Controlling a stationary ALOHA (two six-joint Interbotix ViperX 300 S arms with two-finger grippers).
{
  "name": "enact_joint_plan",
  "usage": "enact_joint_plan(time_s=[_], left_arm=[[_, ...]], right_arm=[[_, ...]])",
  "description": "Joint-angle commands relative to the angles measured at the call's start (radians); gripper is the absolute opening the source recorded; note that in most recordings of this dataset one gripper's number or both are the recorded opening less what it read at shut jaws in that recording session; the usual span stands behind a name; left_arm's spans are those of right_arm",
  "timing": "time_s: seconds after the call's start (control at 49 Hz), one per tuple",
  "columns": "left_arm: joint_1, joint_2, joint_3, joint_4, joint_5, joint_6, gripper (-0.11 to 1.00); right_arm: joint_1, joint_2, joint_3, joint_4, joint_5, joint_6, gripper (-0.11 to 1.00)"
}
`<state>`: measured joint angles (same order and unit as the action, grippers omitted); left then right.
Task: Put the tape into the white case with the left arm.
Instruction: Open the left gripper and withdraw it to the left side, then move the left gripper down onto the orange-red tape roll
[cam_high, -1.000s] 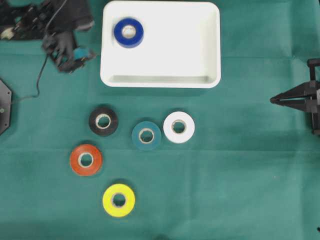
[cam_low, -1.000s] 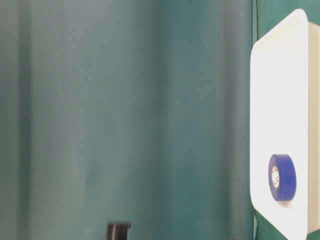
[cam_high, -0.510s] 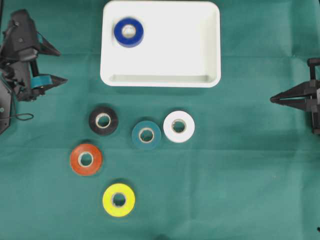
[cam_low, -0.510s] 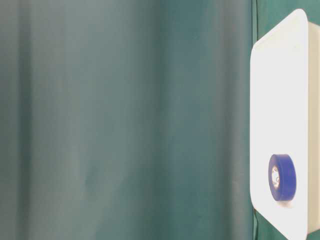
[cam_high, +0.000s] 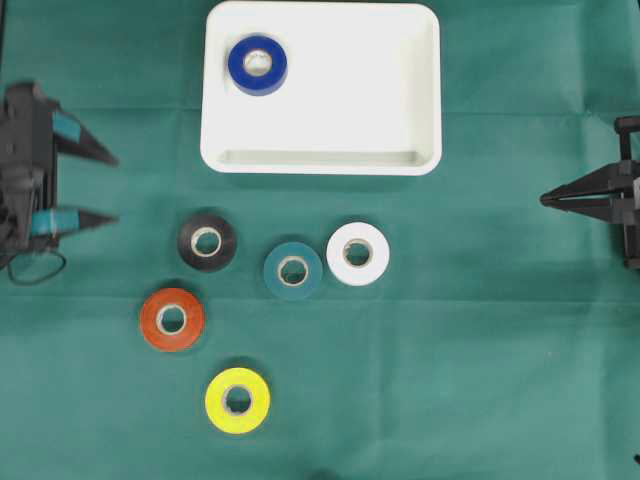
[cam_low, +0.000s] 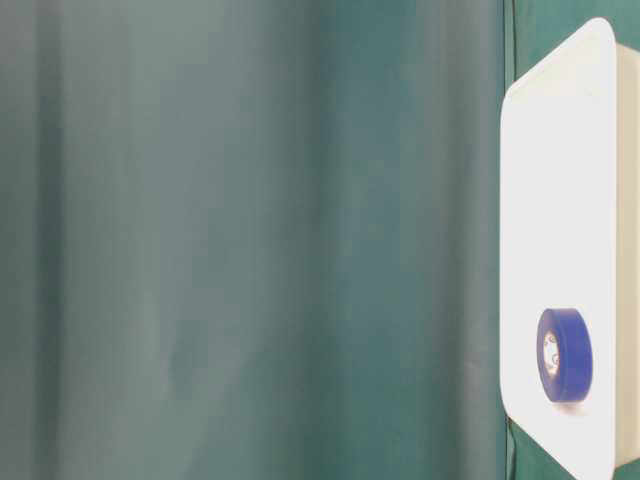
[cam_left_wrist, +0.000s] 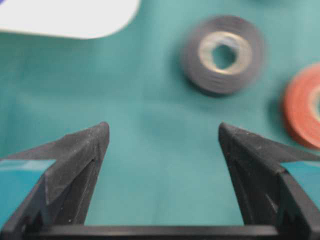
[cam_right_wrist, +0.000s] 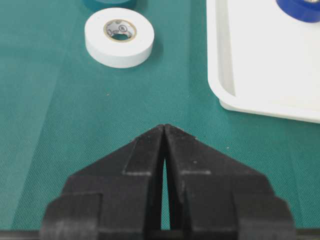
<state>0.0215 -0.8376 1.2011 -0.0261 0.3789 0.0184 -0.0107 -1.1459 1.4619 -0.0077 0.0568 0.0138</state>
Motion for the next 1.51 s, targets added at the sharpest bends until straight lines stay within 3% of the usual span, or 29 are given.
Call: enact_joint_plan(time_s=[0.0, 0.143, 0.286, 0.796, 0.959, 1.489], left_arm=[[-0.086, 0.008, -0.009, -0.002, -0.011, 0.000, 0.87], [-0.207, 0.008, -0.002, -0.002, -0.015, -0.002, 0.85], [-0.273, 0.008, 0.002, -0.002, -0.020, -0.002, 0.84], [-0.290, 0.040, -0.012, 0.000, -0.069, -0.002, 0.76], [-0.290, 0.135, -0.049, 0.002, -0.117, 0.005, 0.76], [-0.293, 0.460, -0.230, 0.003, -0.115, 0.014, 0.76]], right_arm=[[0.000, 0.006, -0.011, -0.002, -0.012, 0.002, -0.10], [-0.002, 0.006, -0.011, 0.000, -0.012, 0.002, -0.10], [0.000, 0.006, -0.011, 0.000, -0.012, 0.002, -0.10], [-0.002, 0.005, -0.011, -0.002, -0.012, 0.002, -0.10], [0.000, 0.006, -0.011, 0.000, -0.012, 0.002, -0.10], [0.000, 0.006, -0.011, -0.002, -0.015, 0.002, -0.10]])
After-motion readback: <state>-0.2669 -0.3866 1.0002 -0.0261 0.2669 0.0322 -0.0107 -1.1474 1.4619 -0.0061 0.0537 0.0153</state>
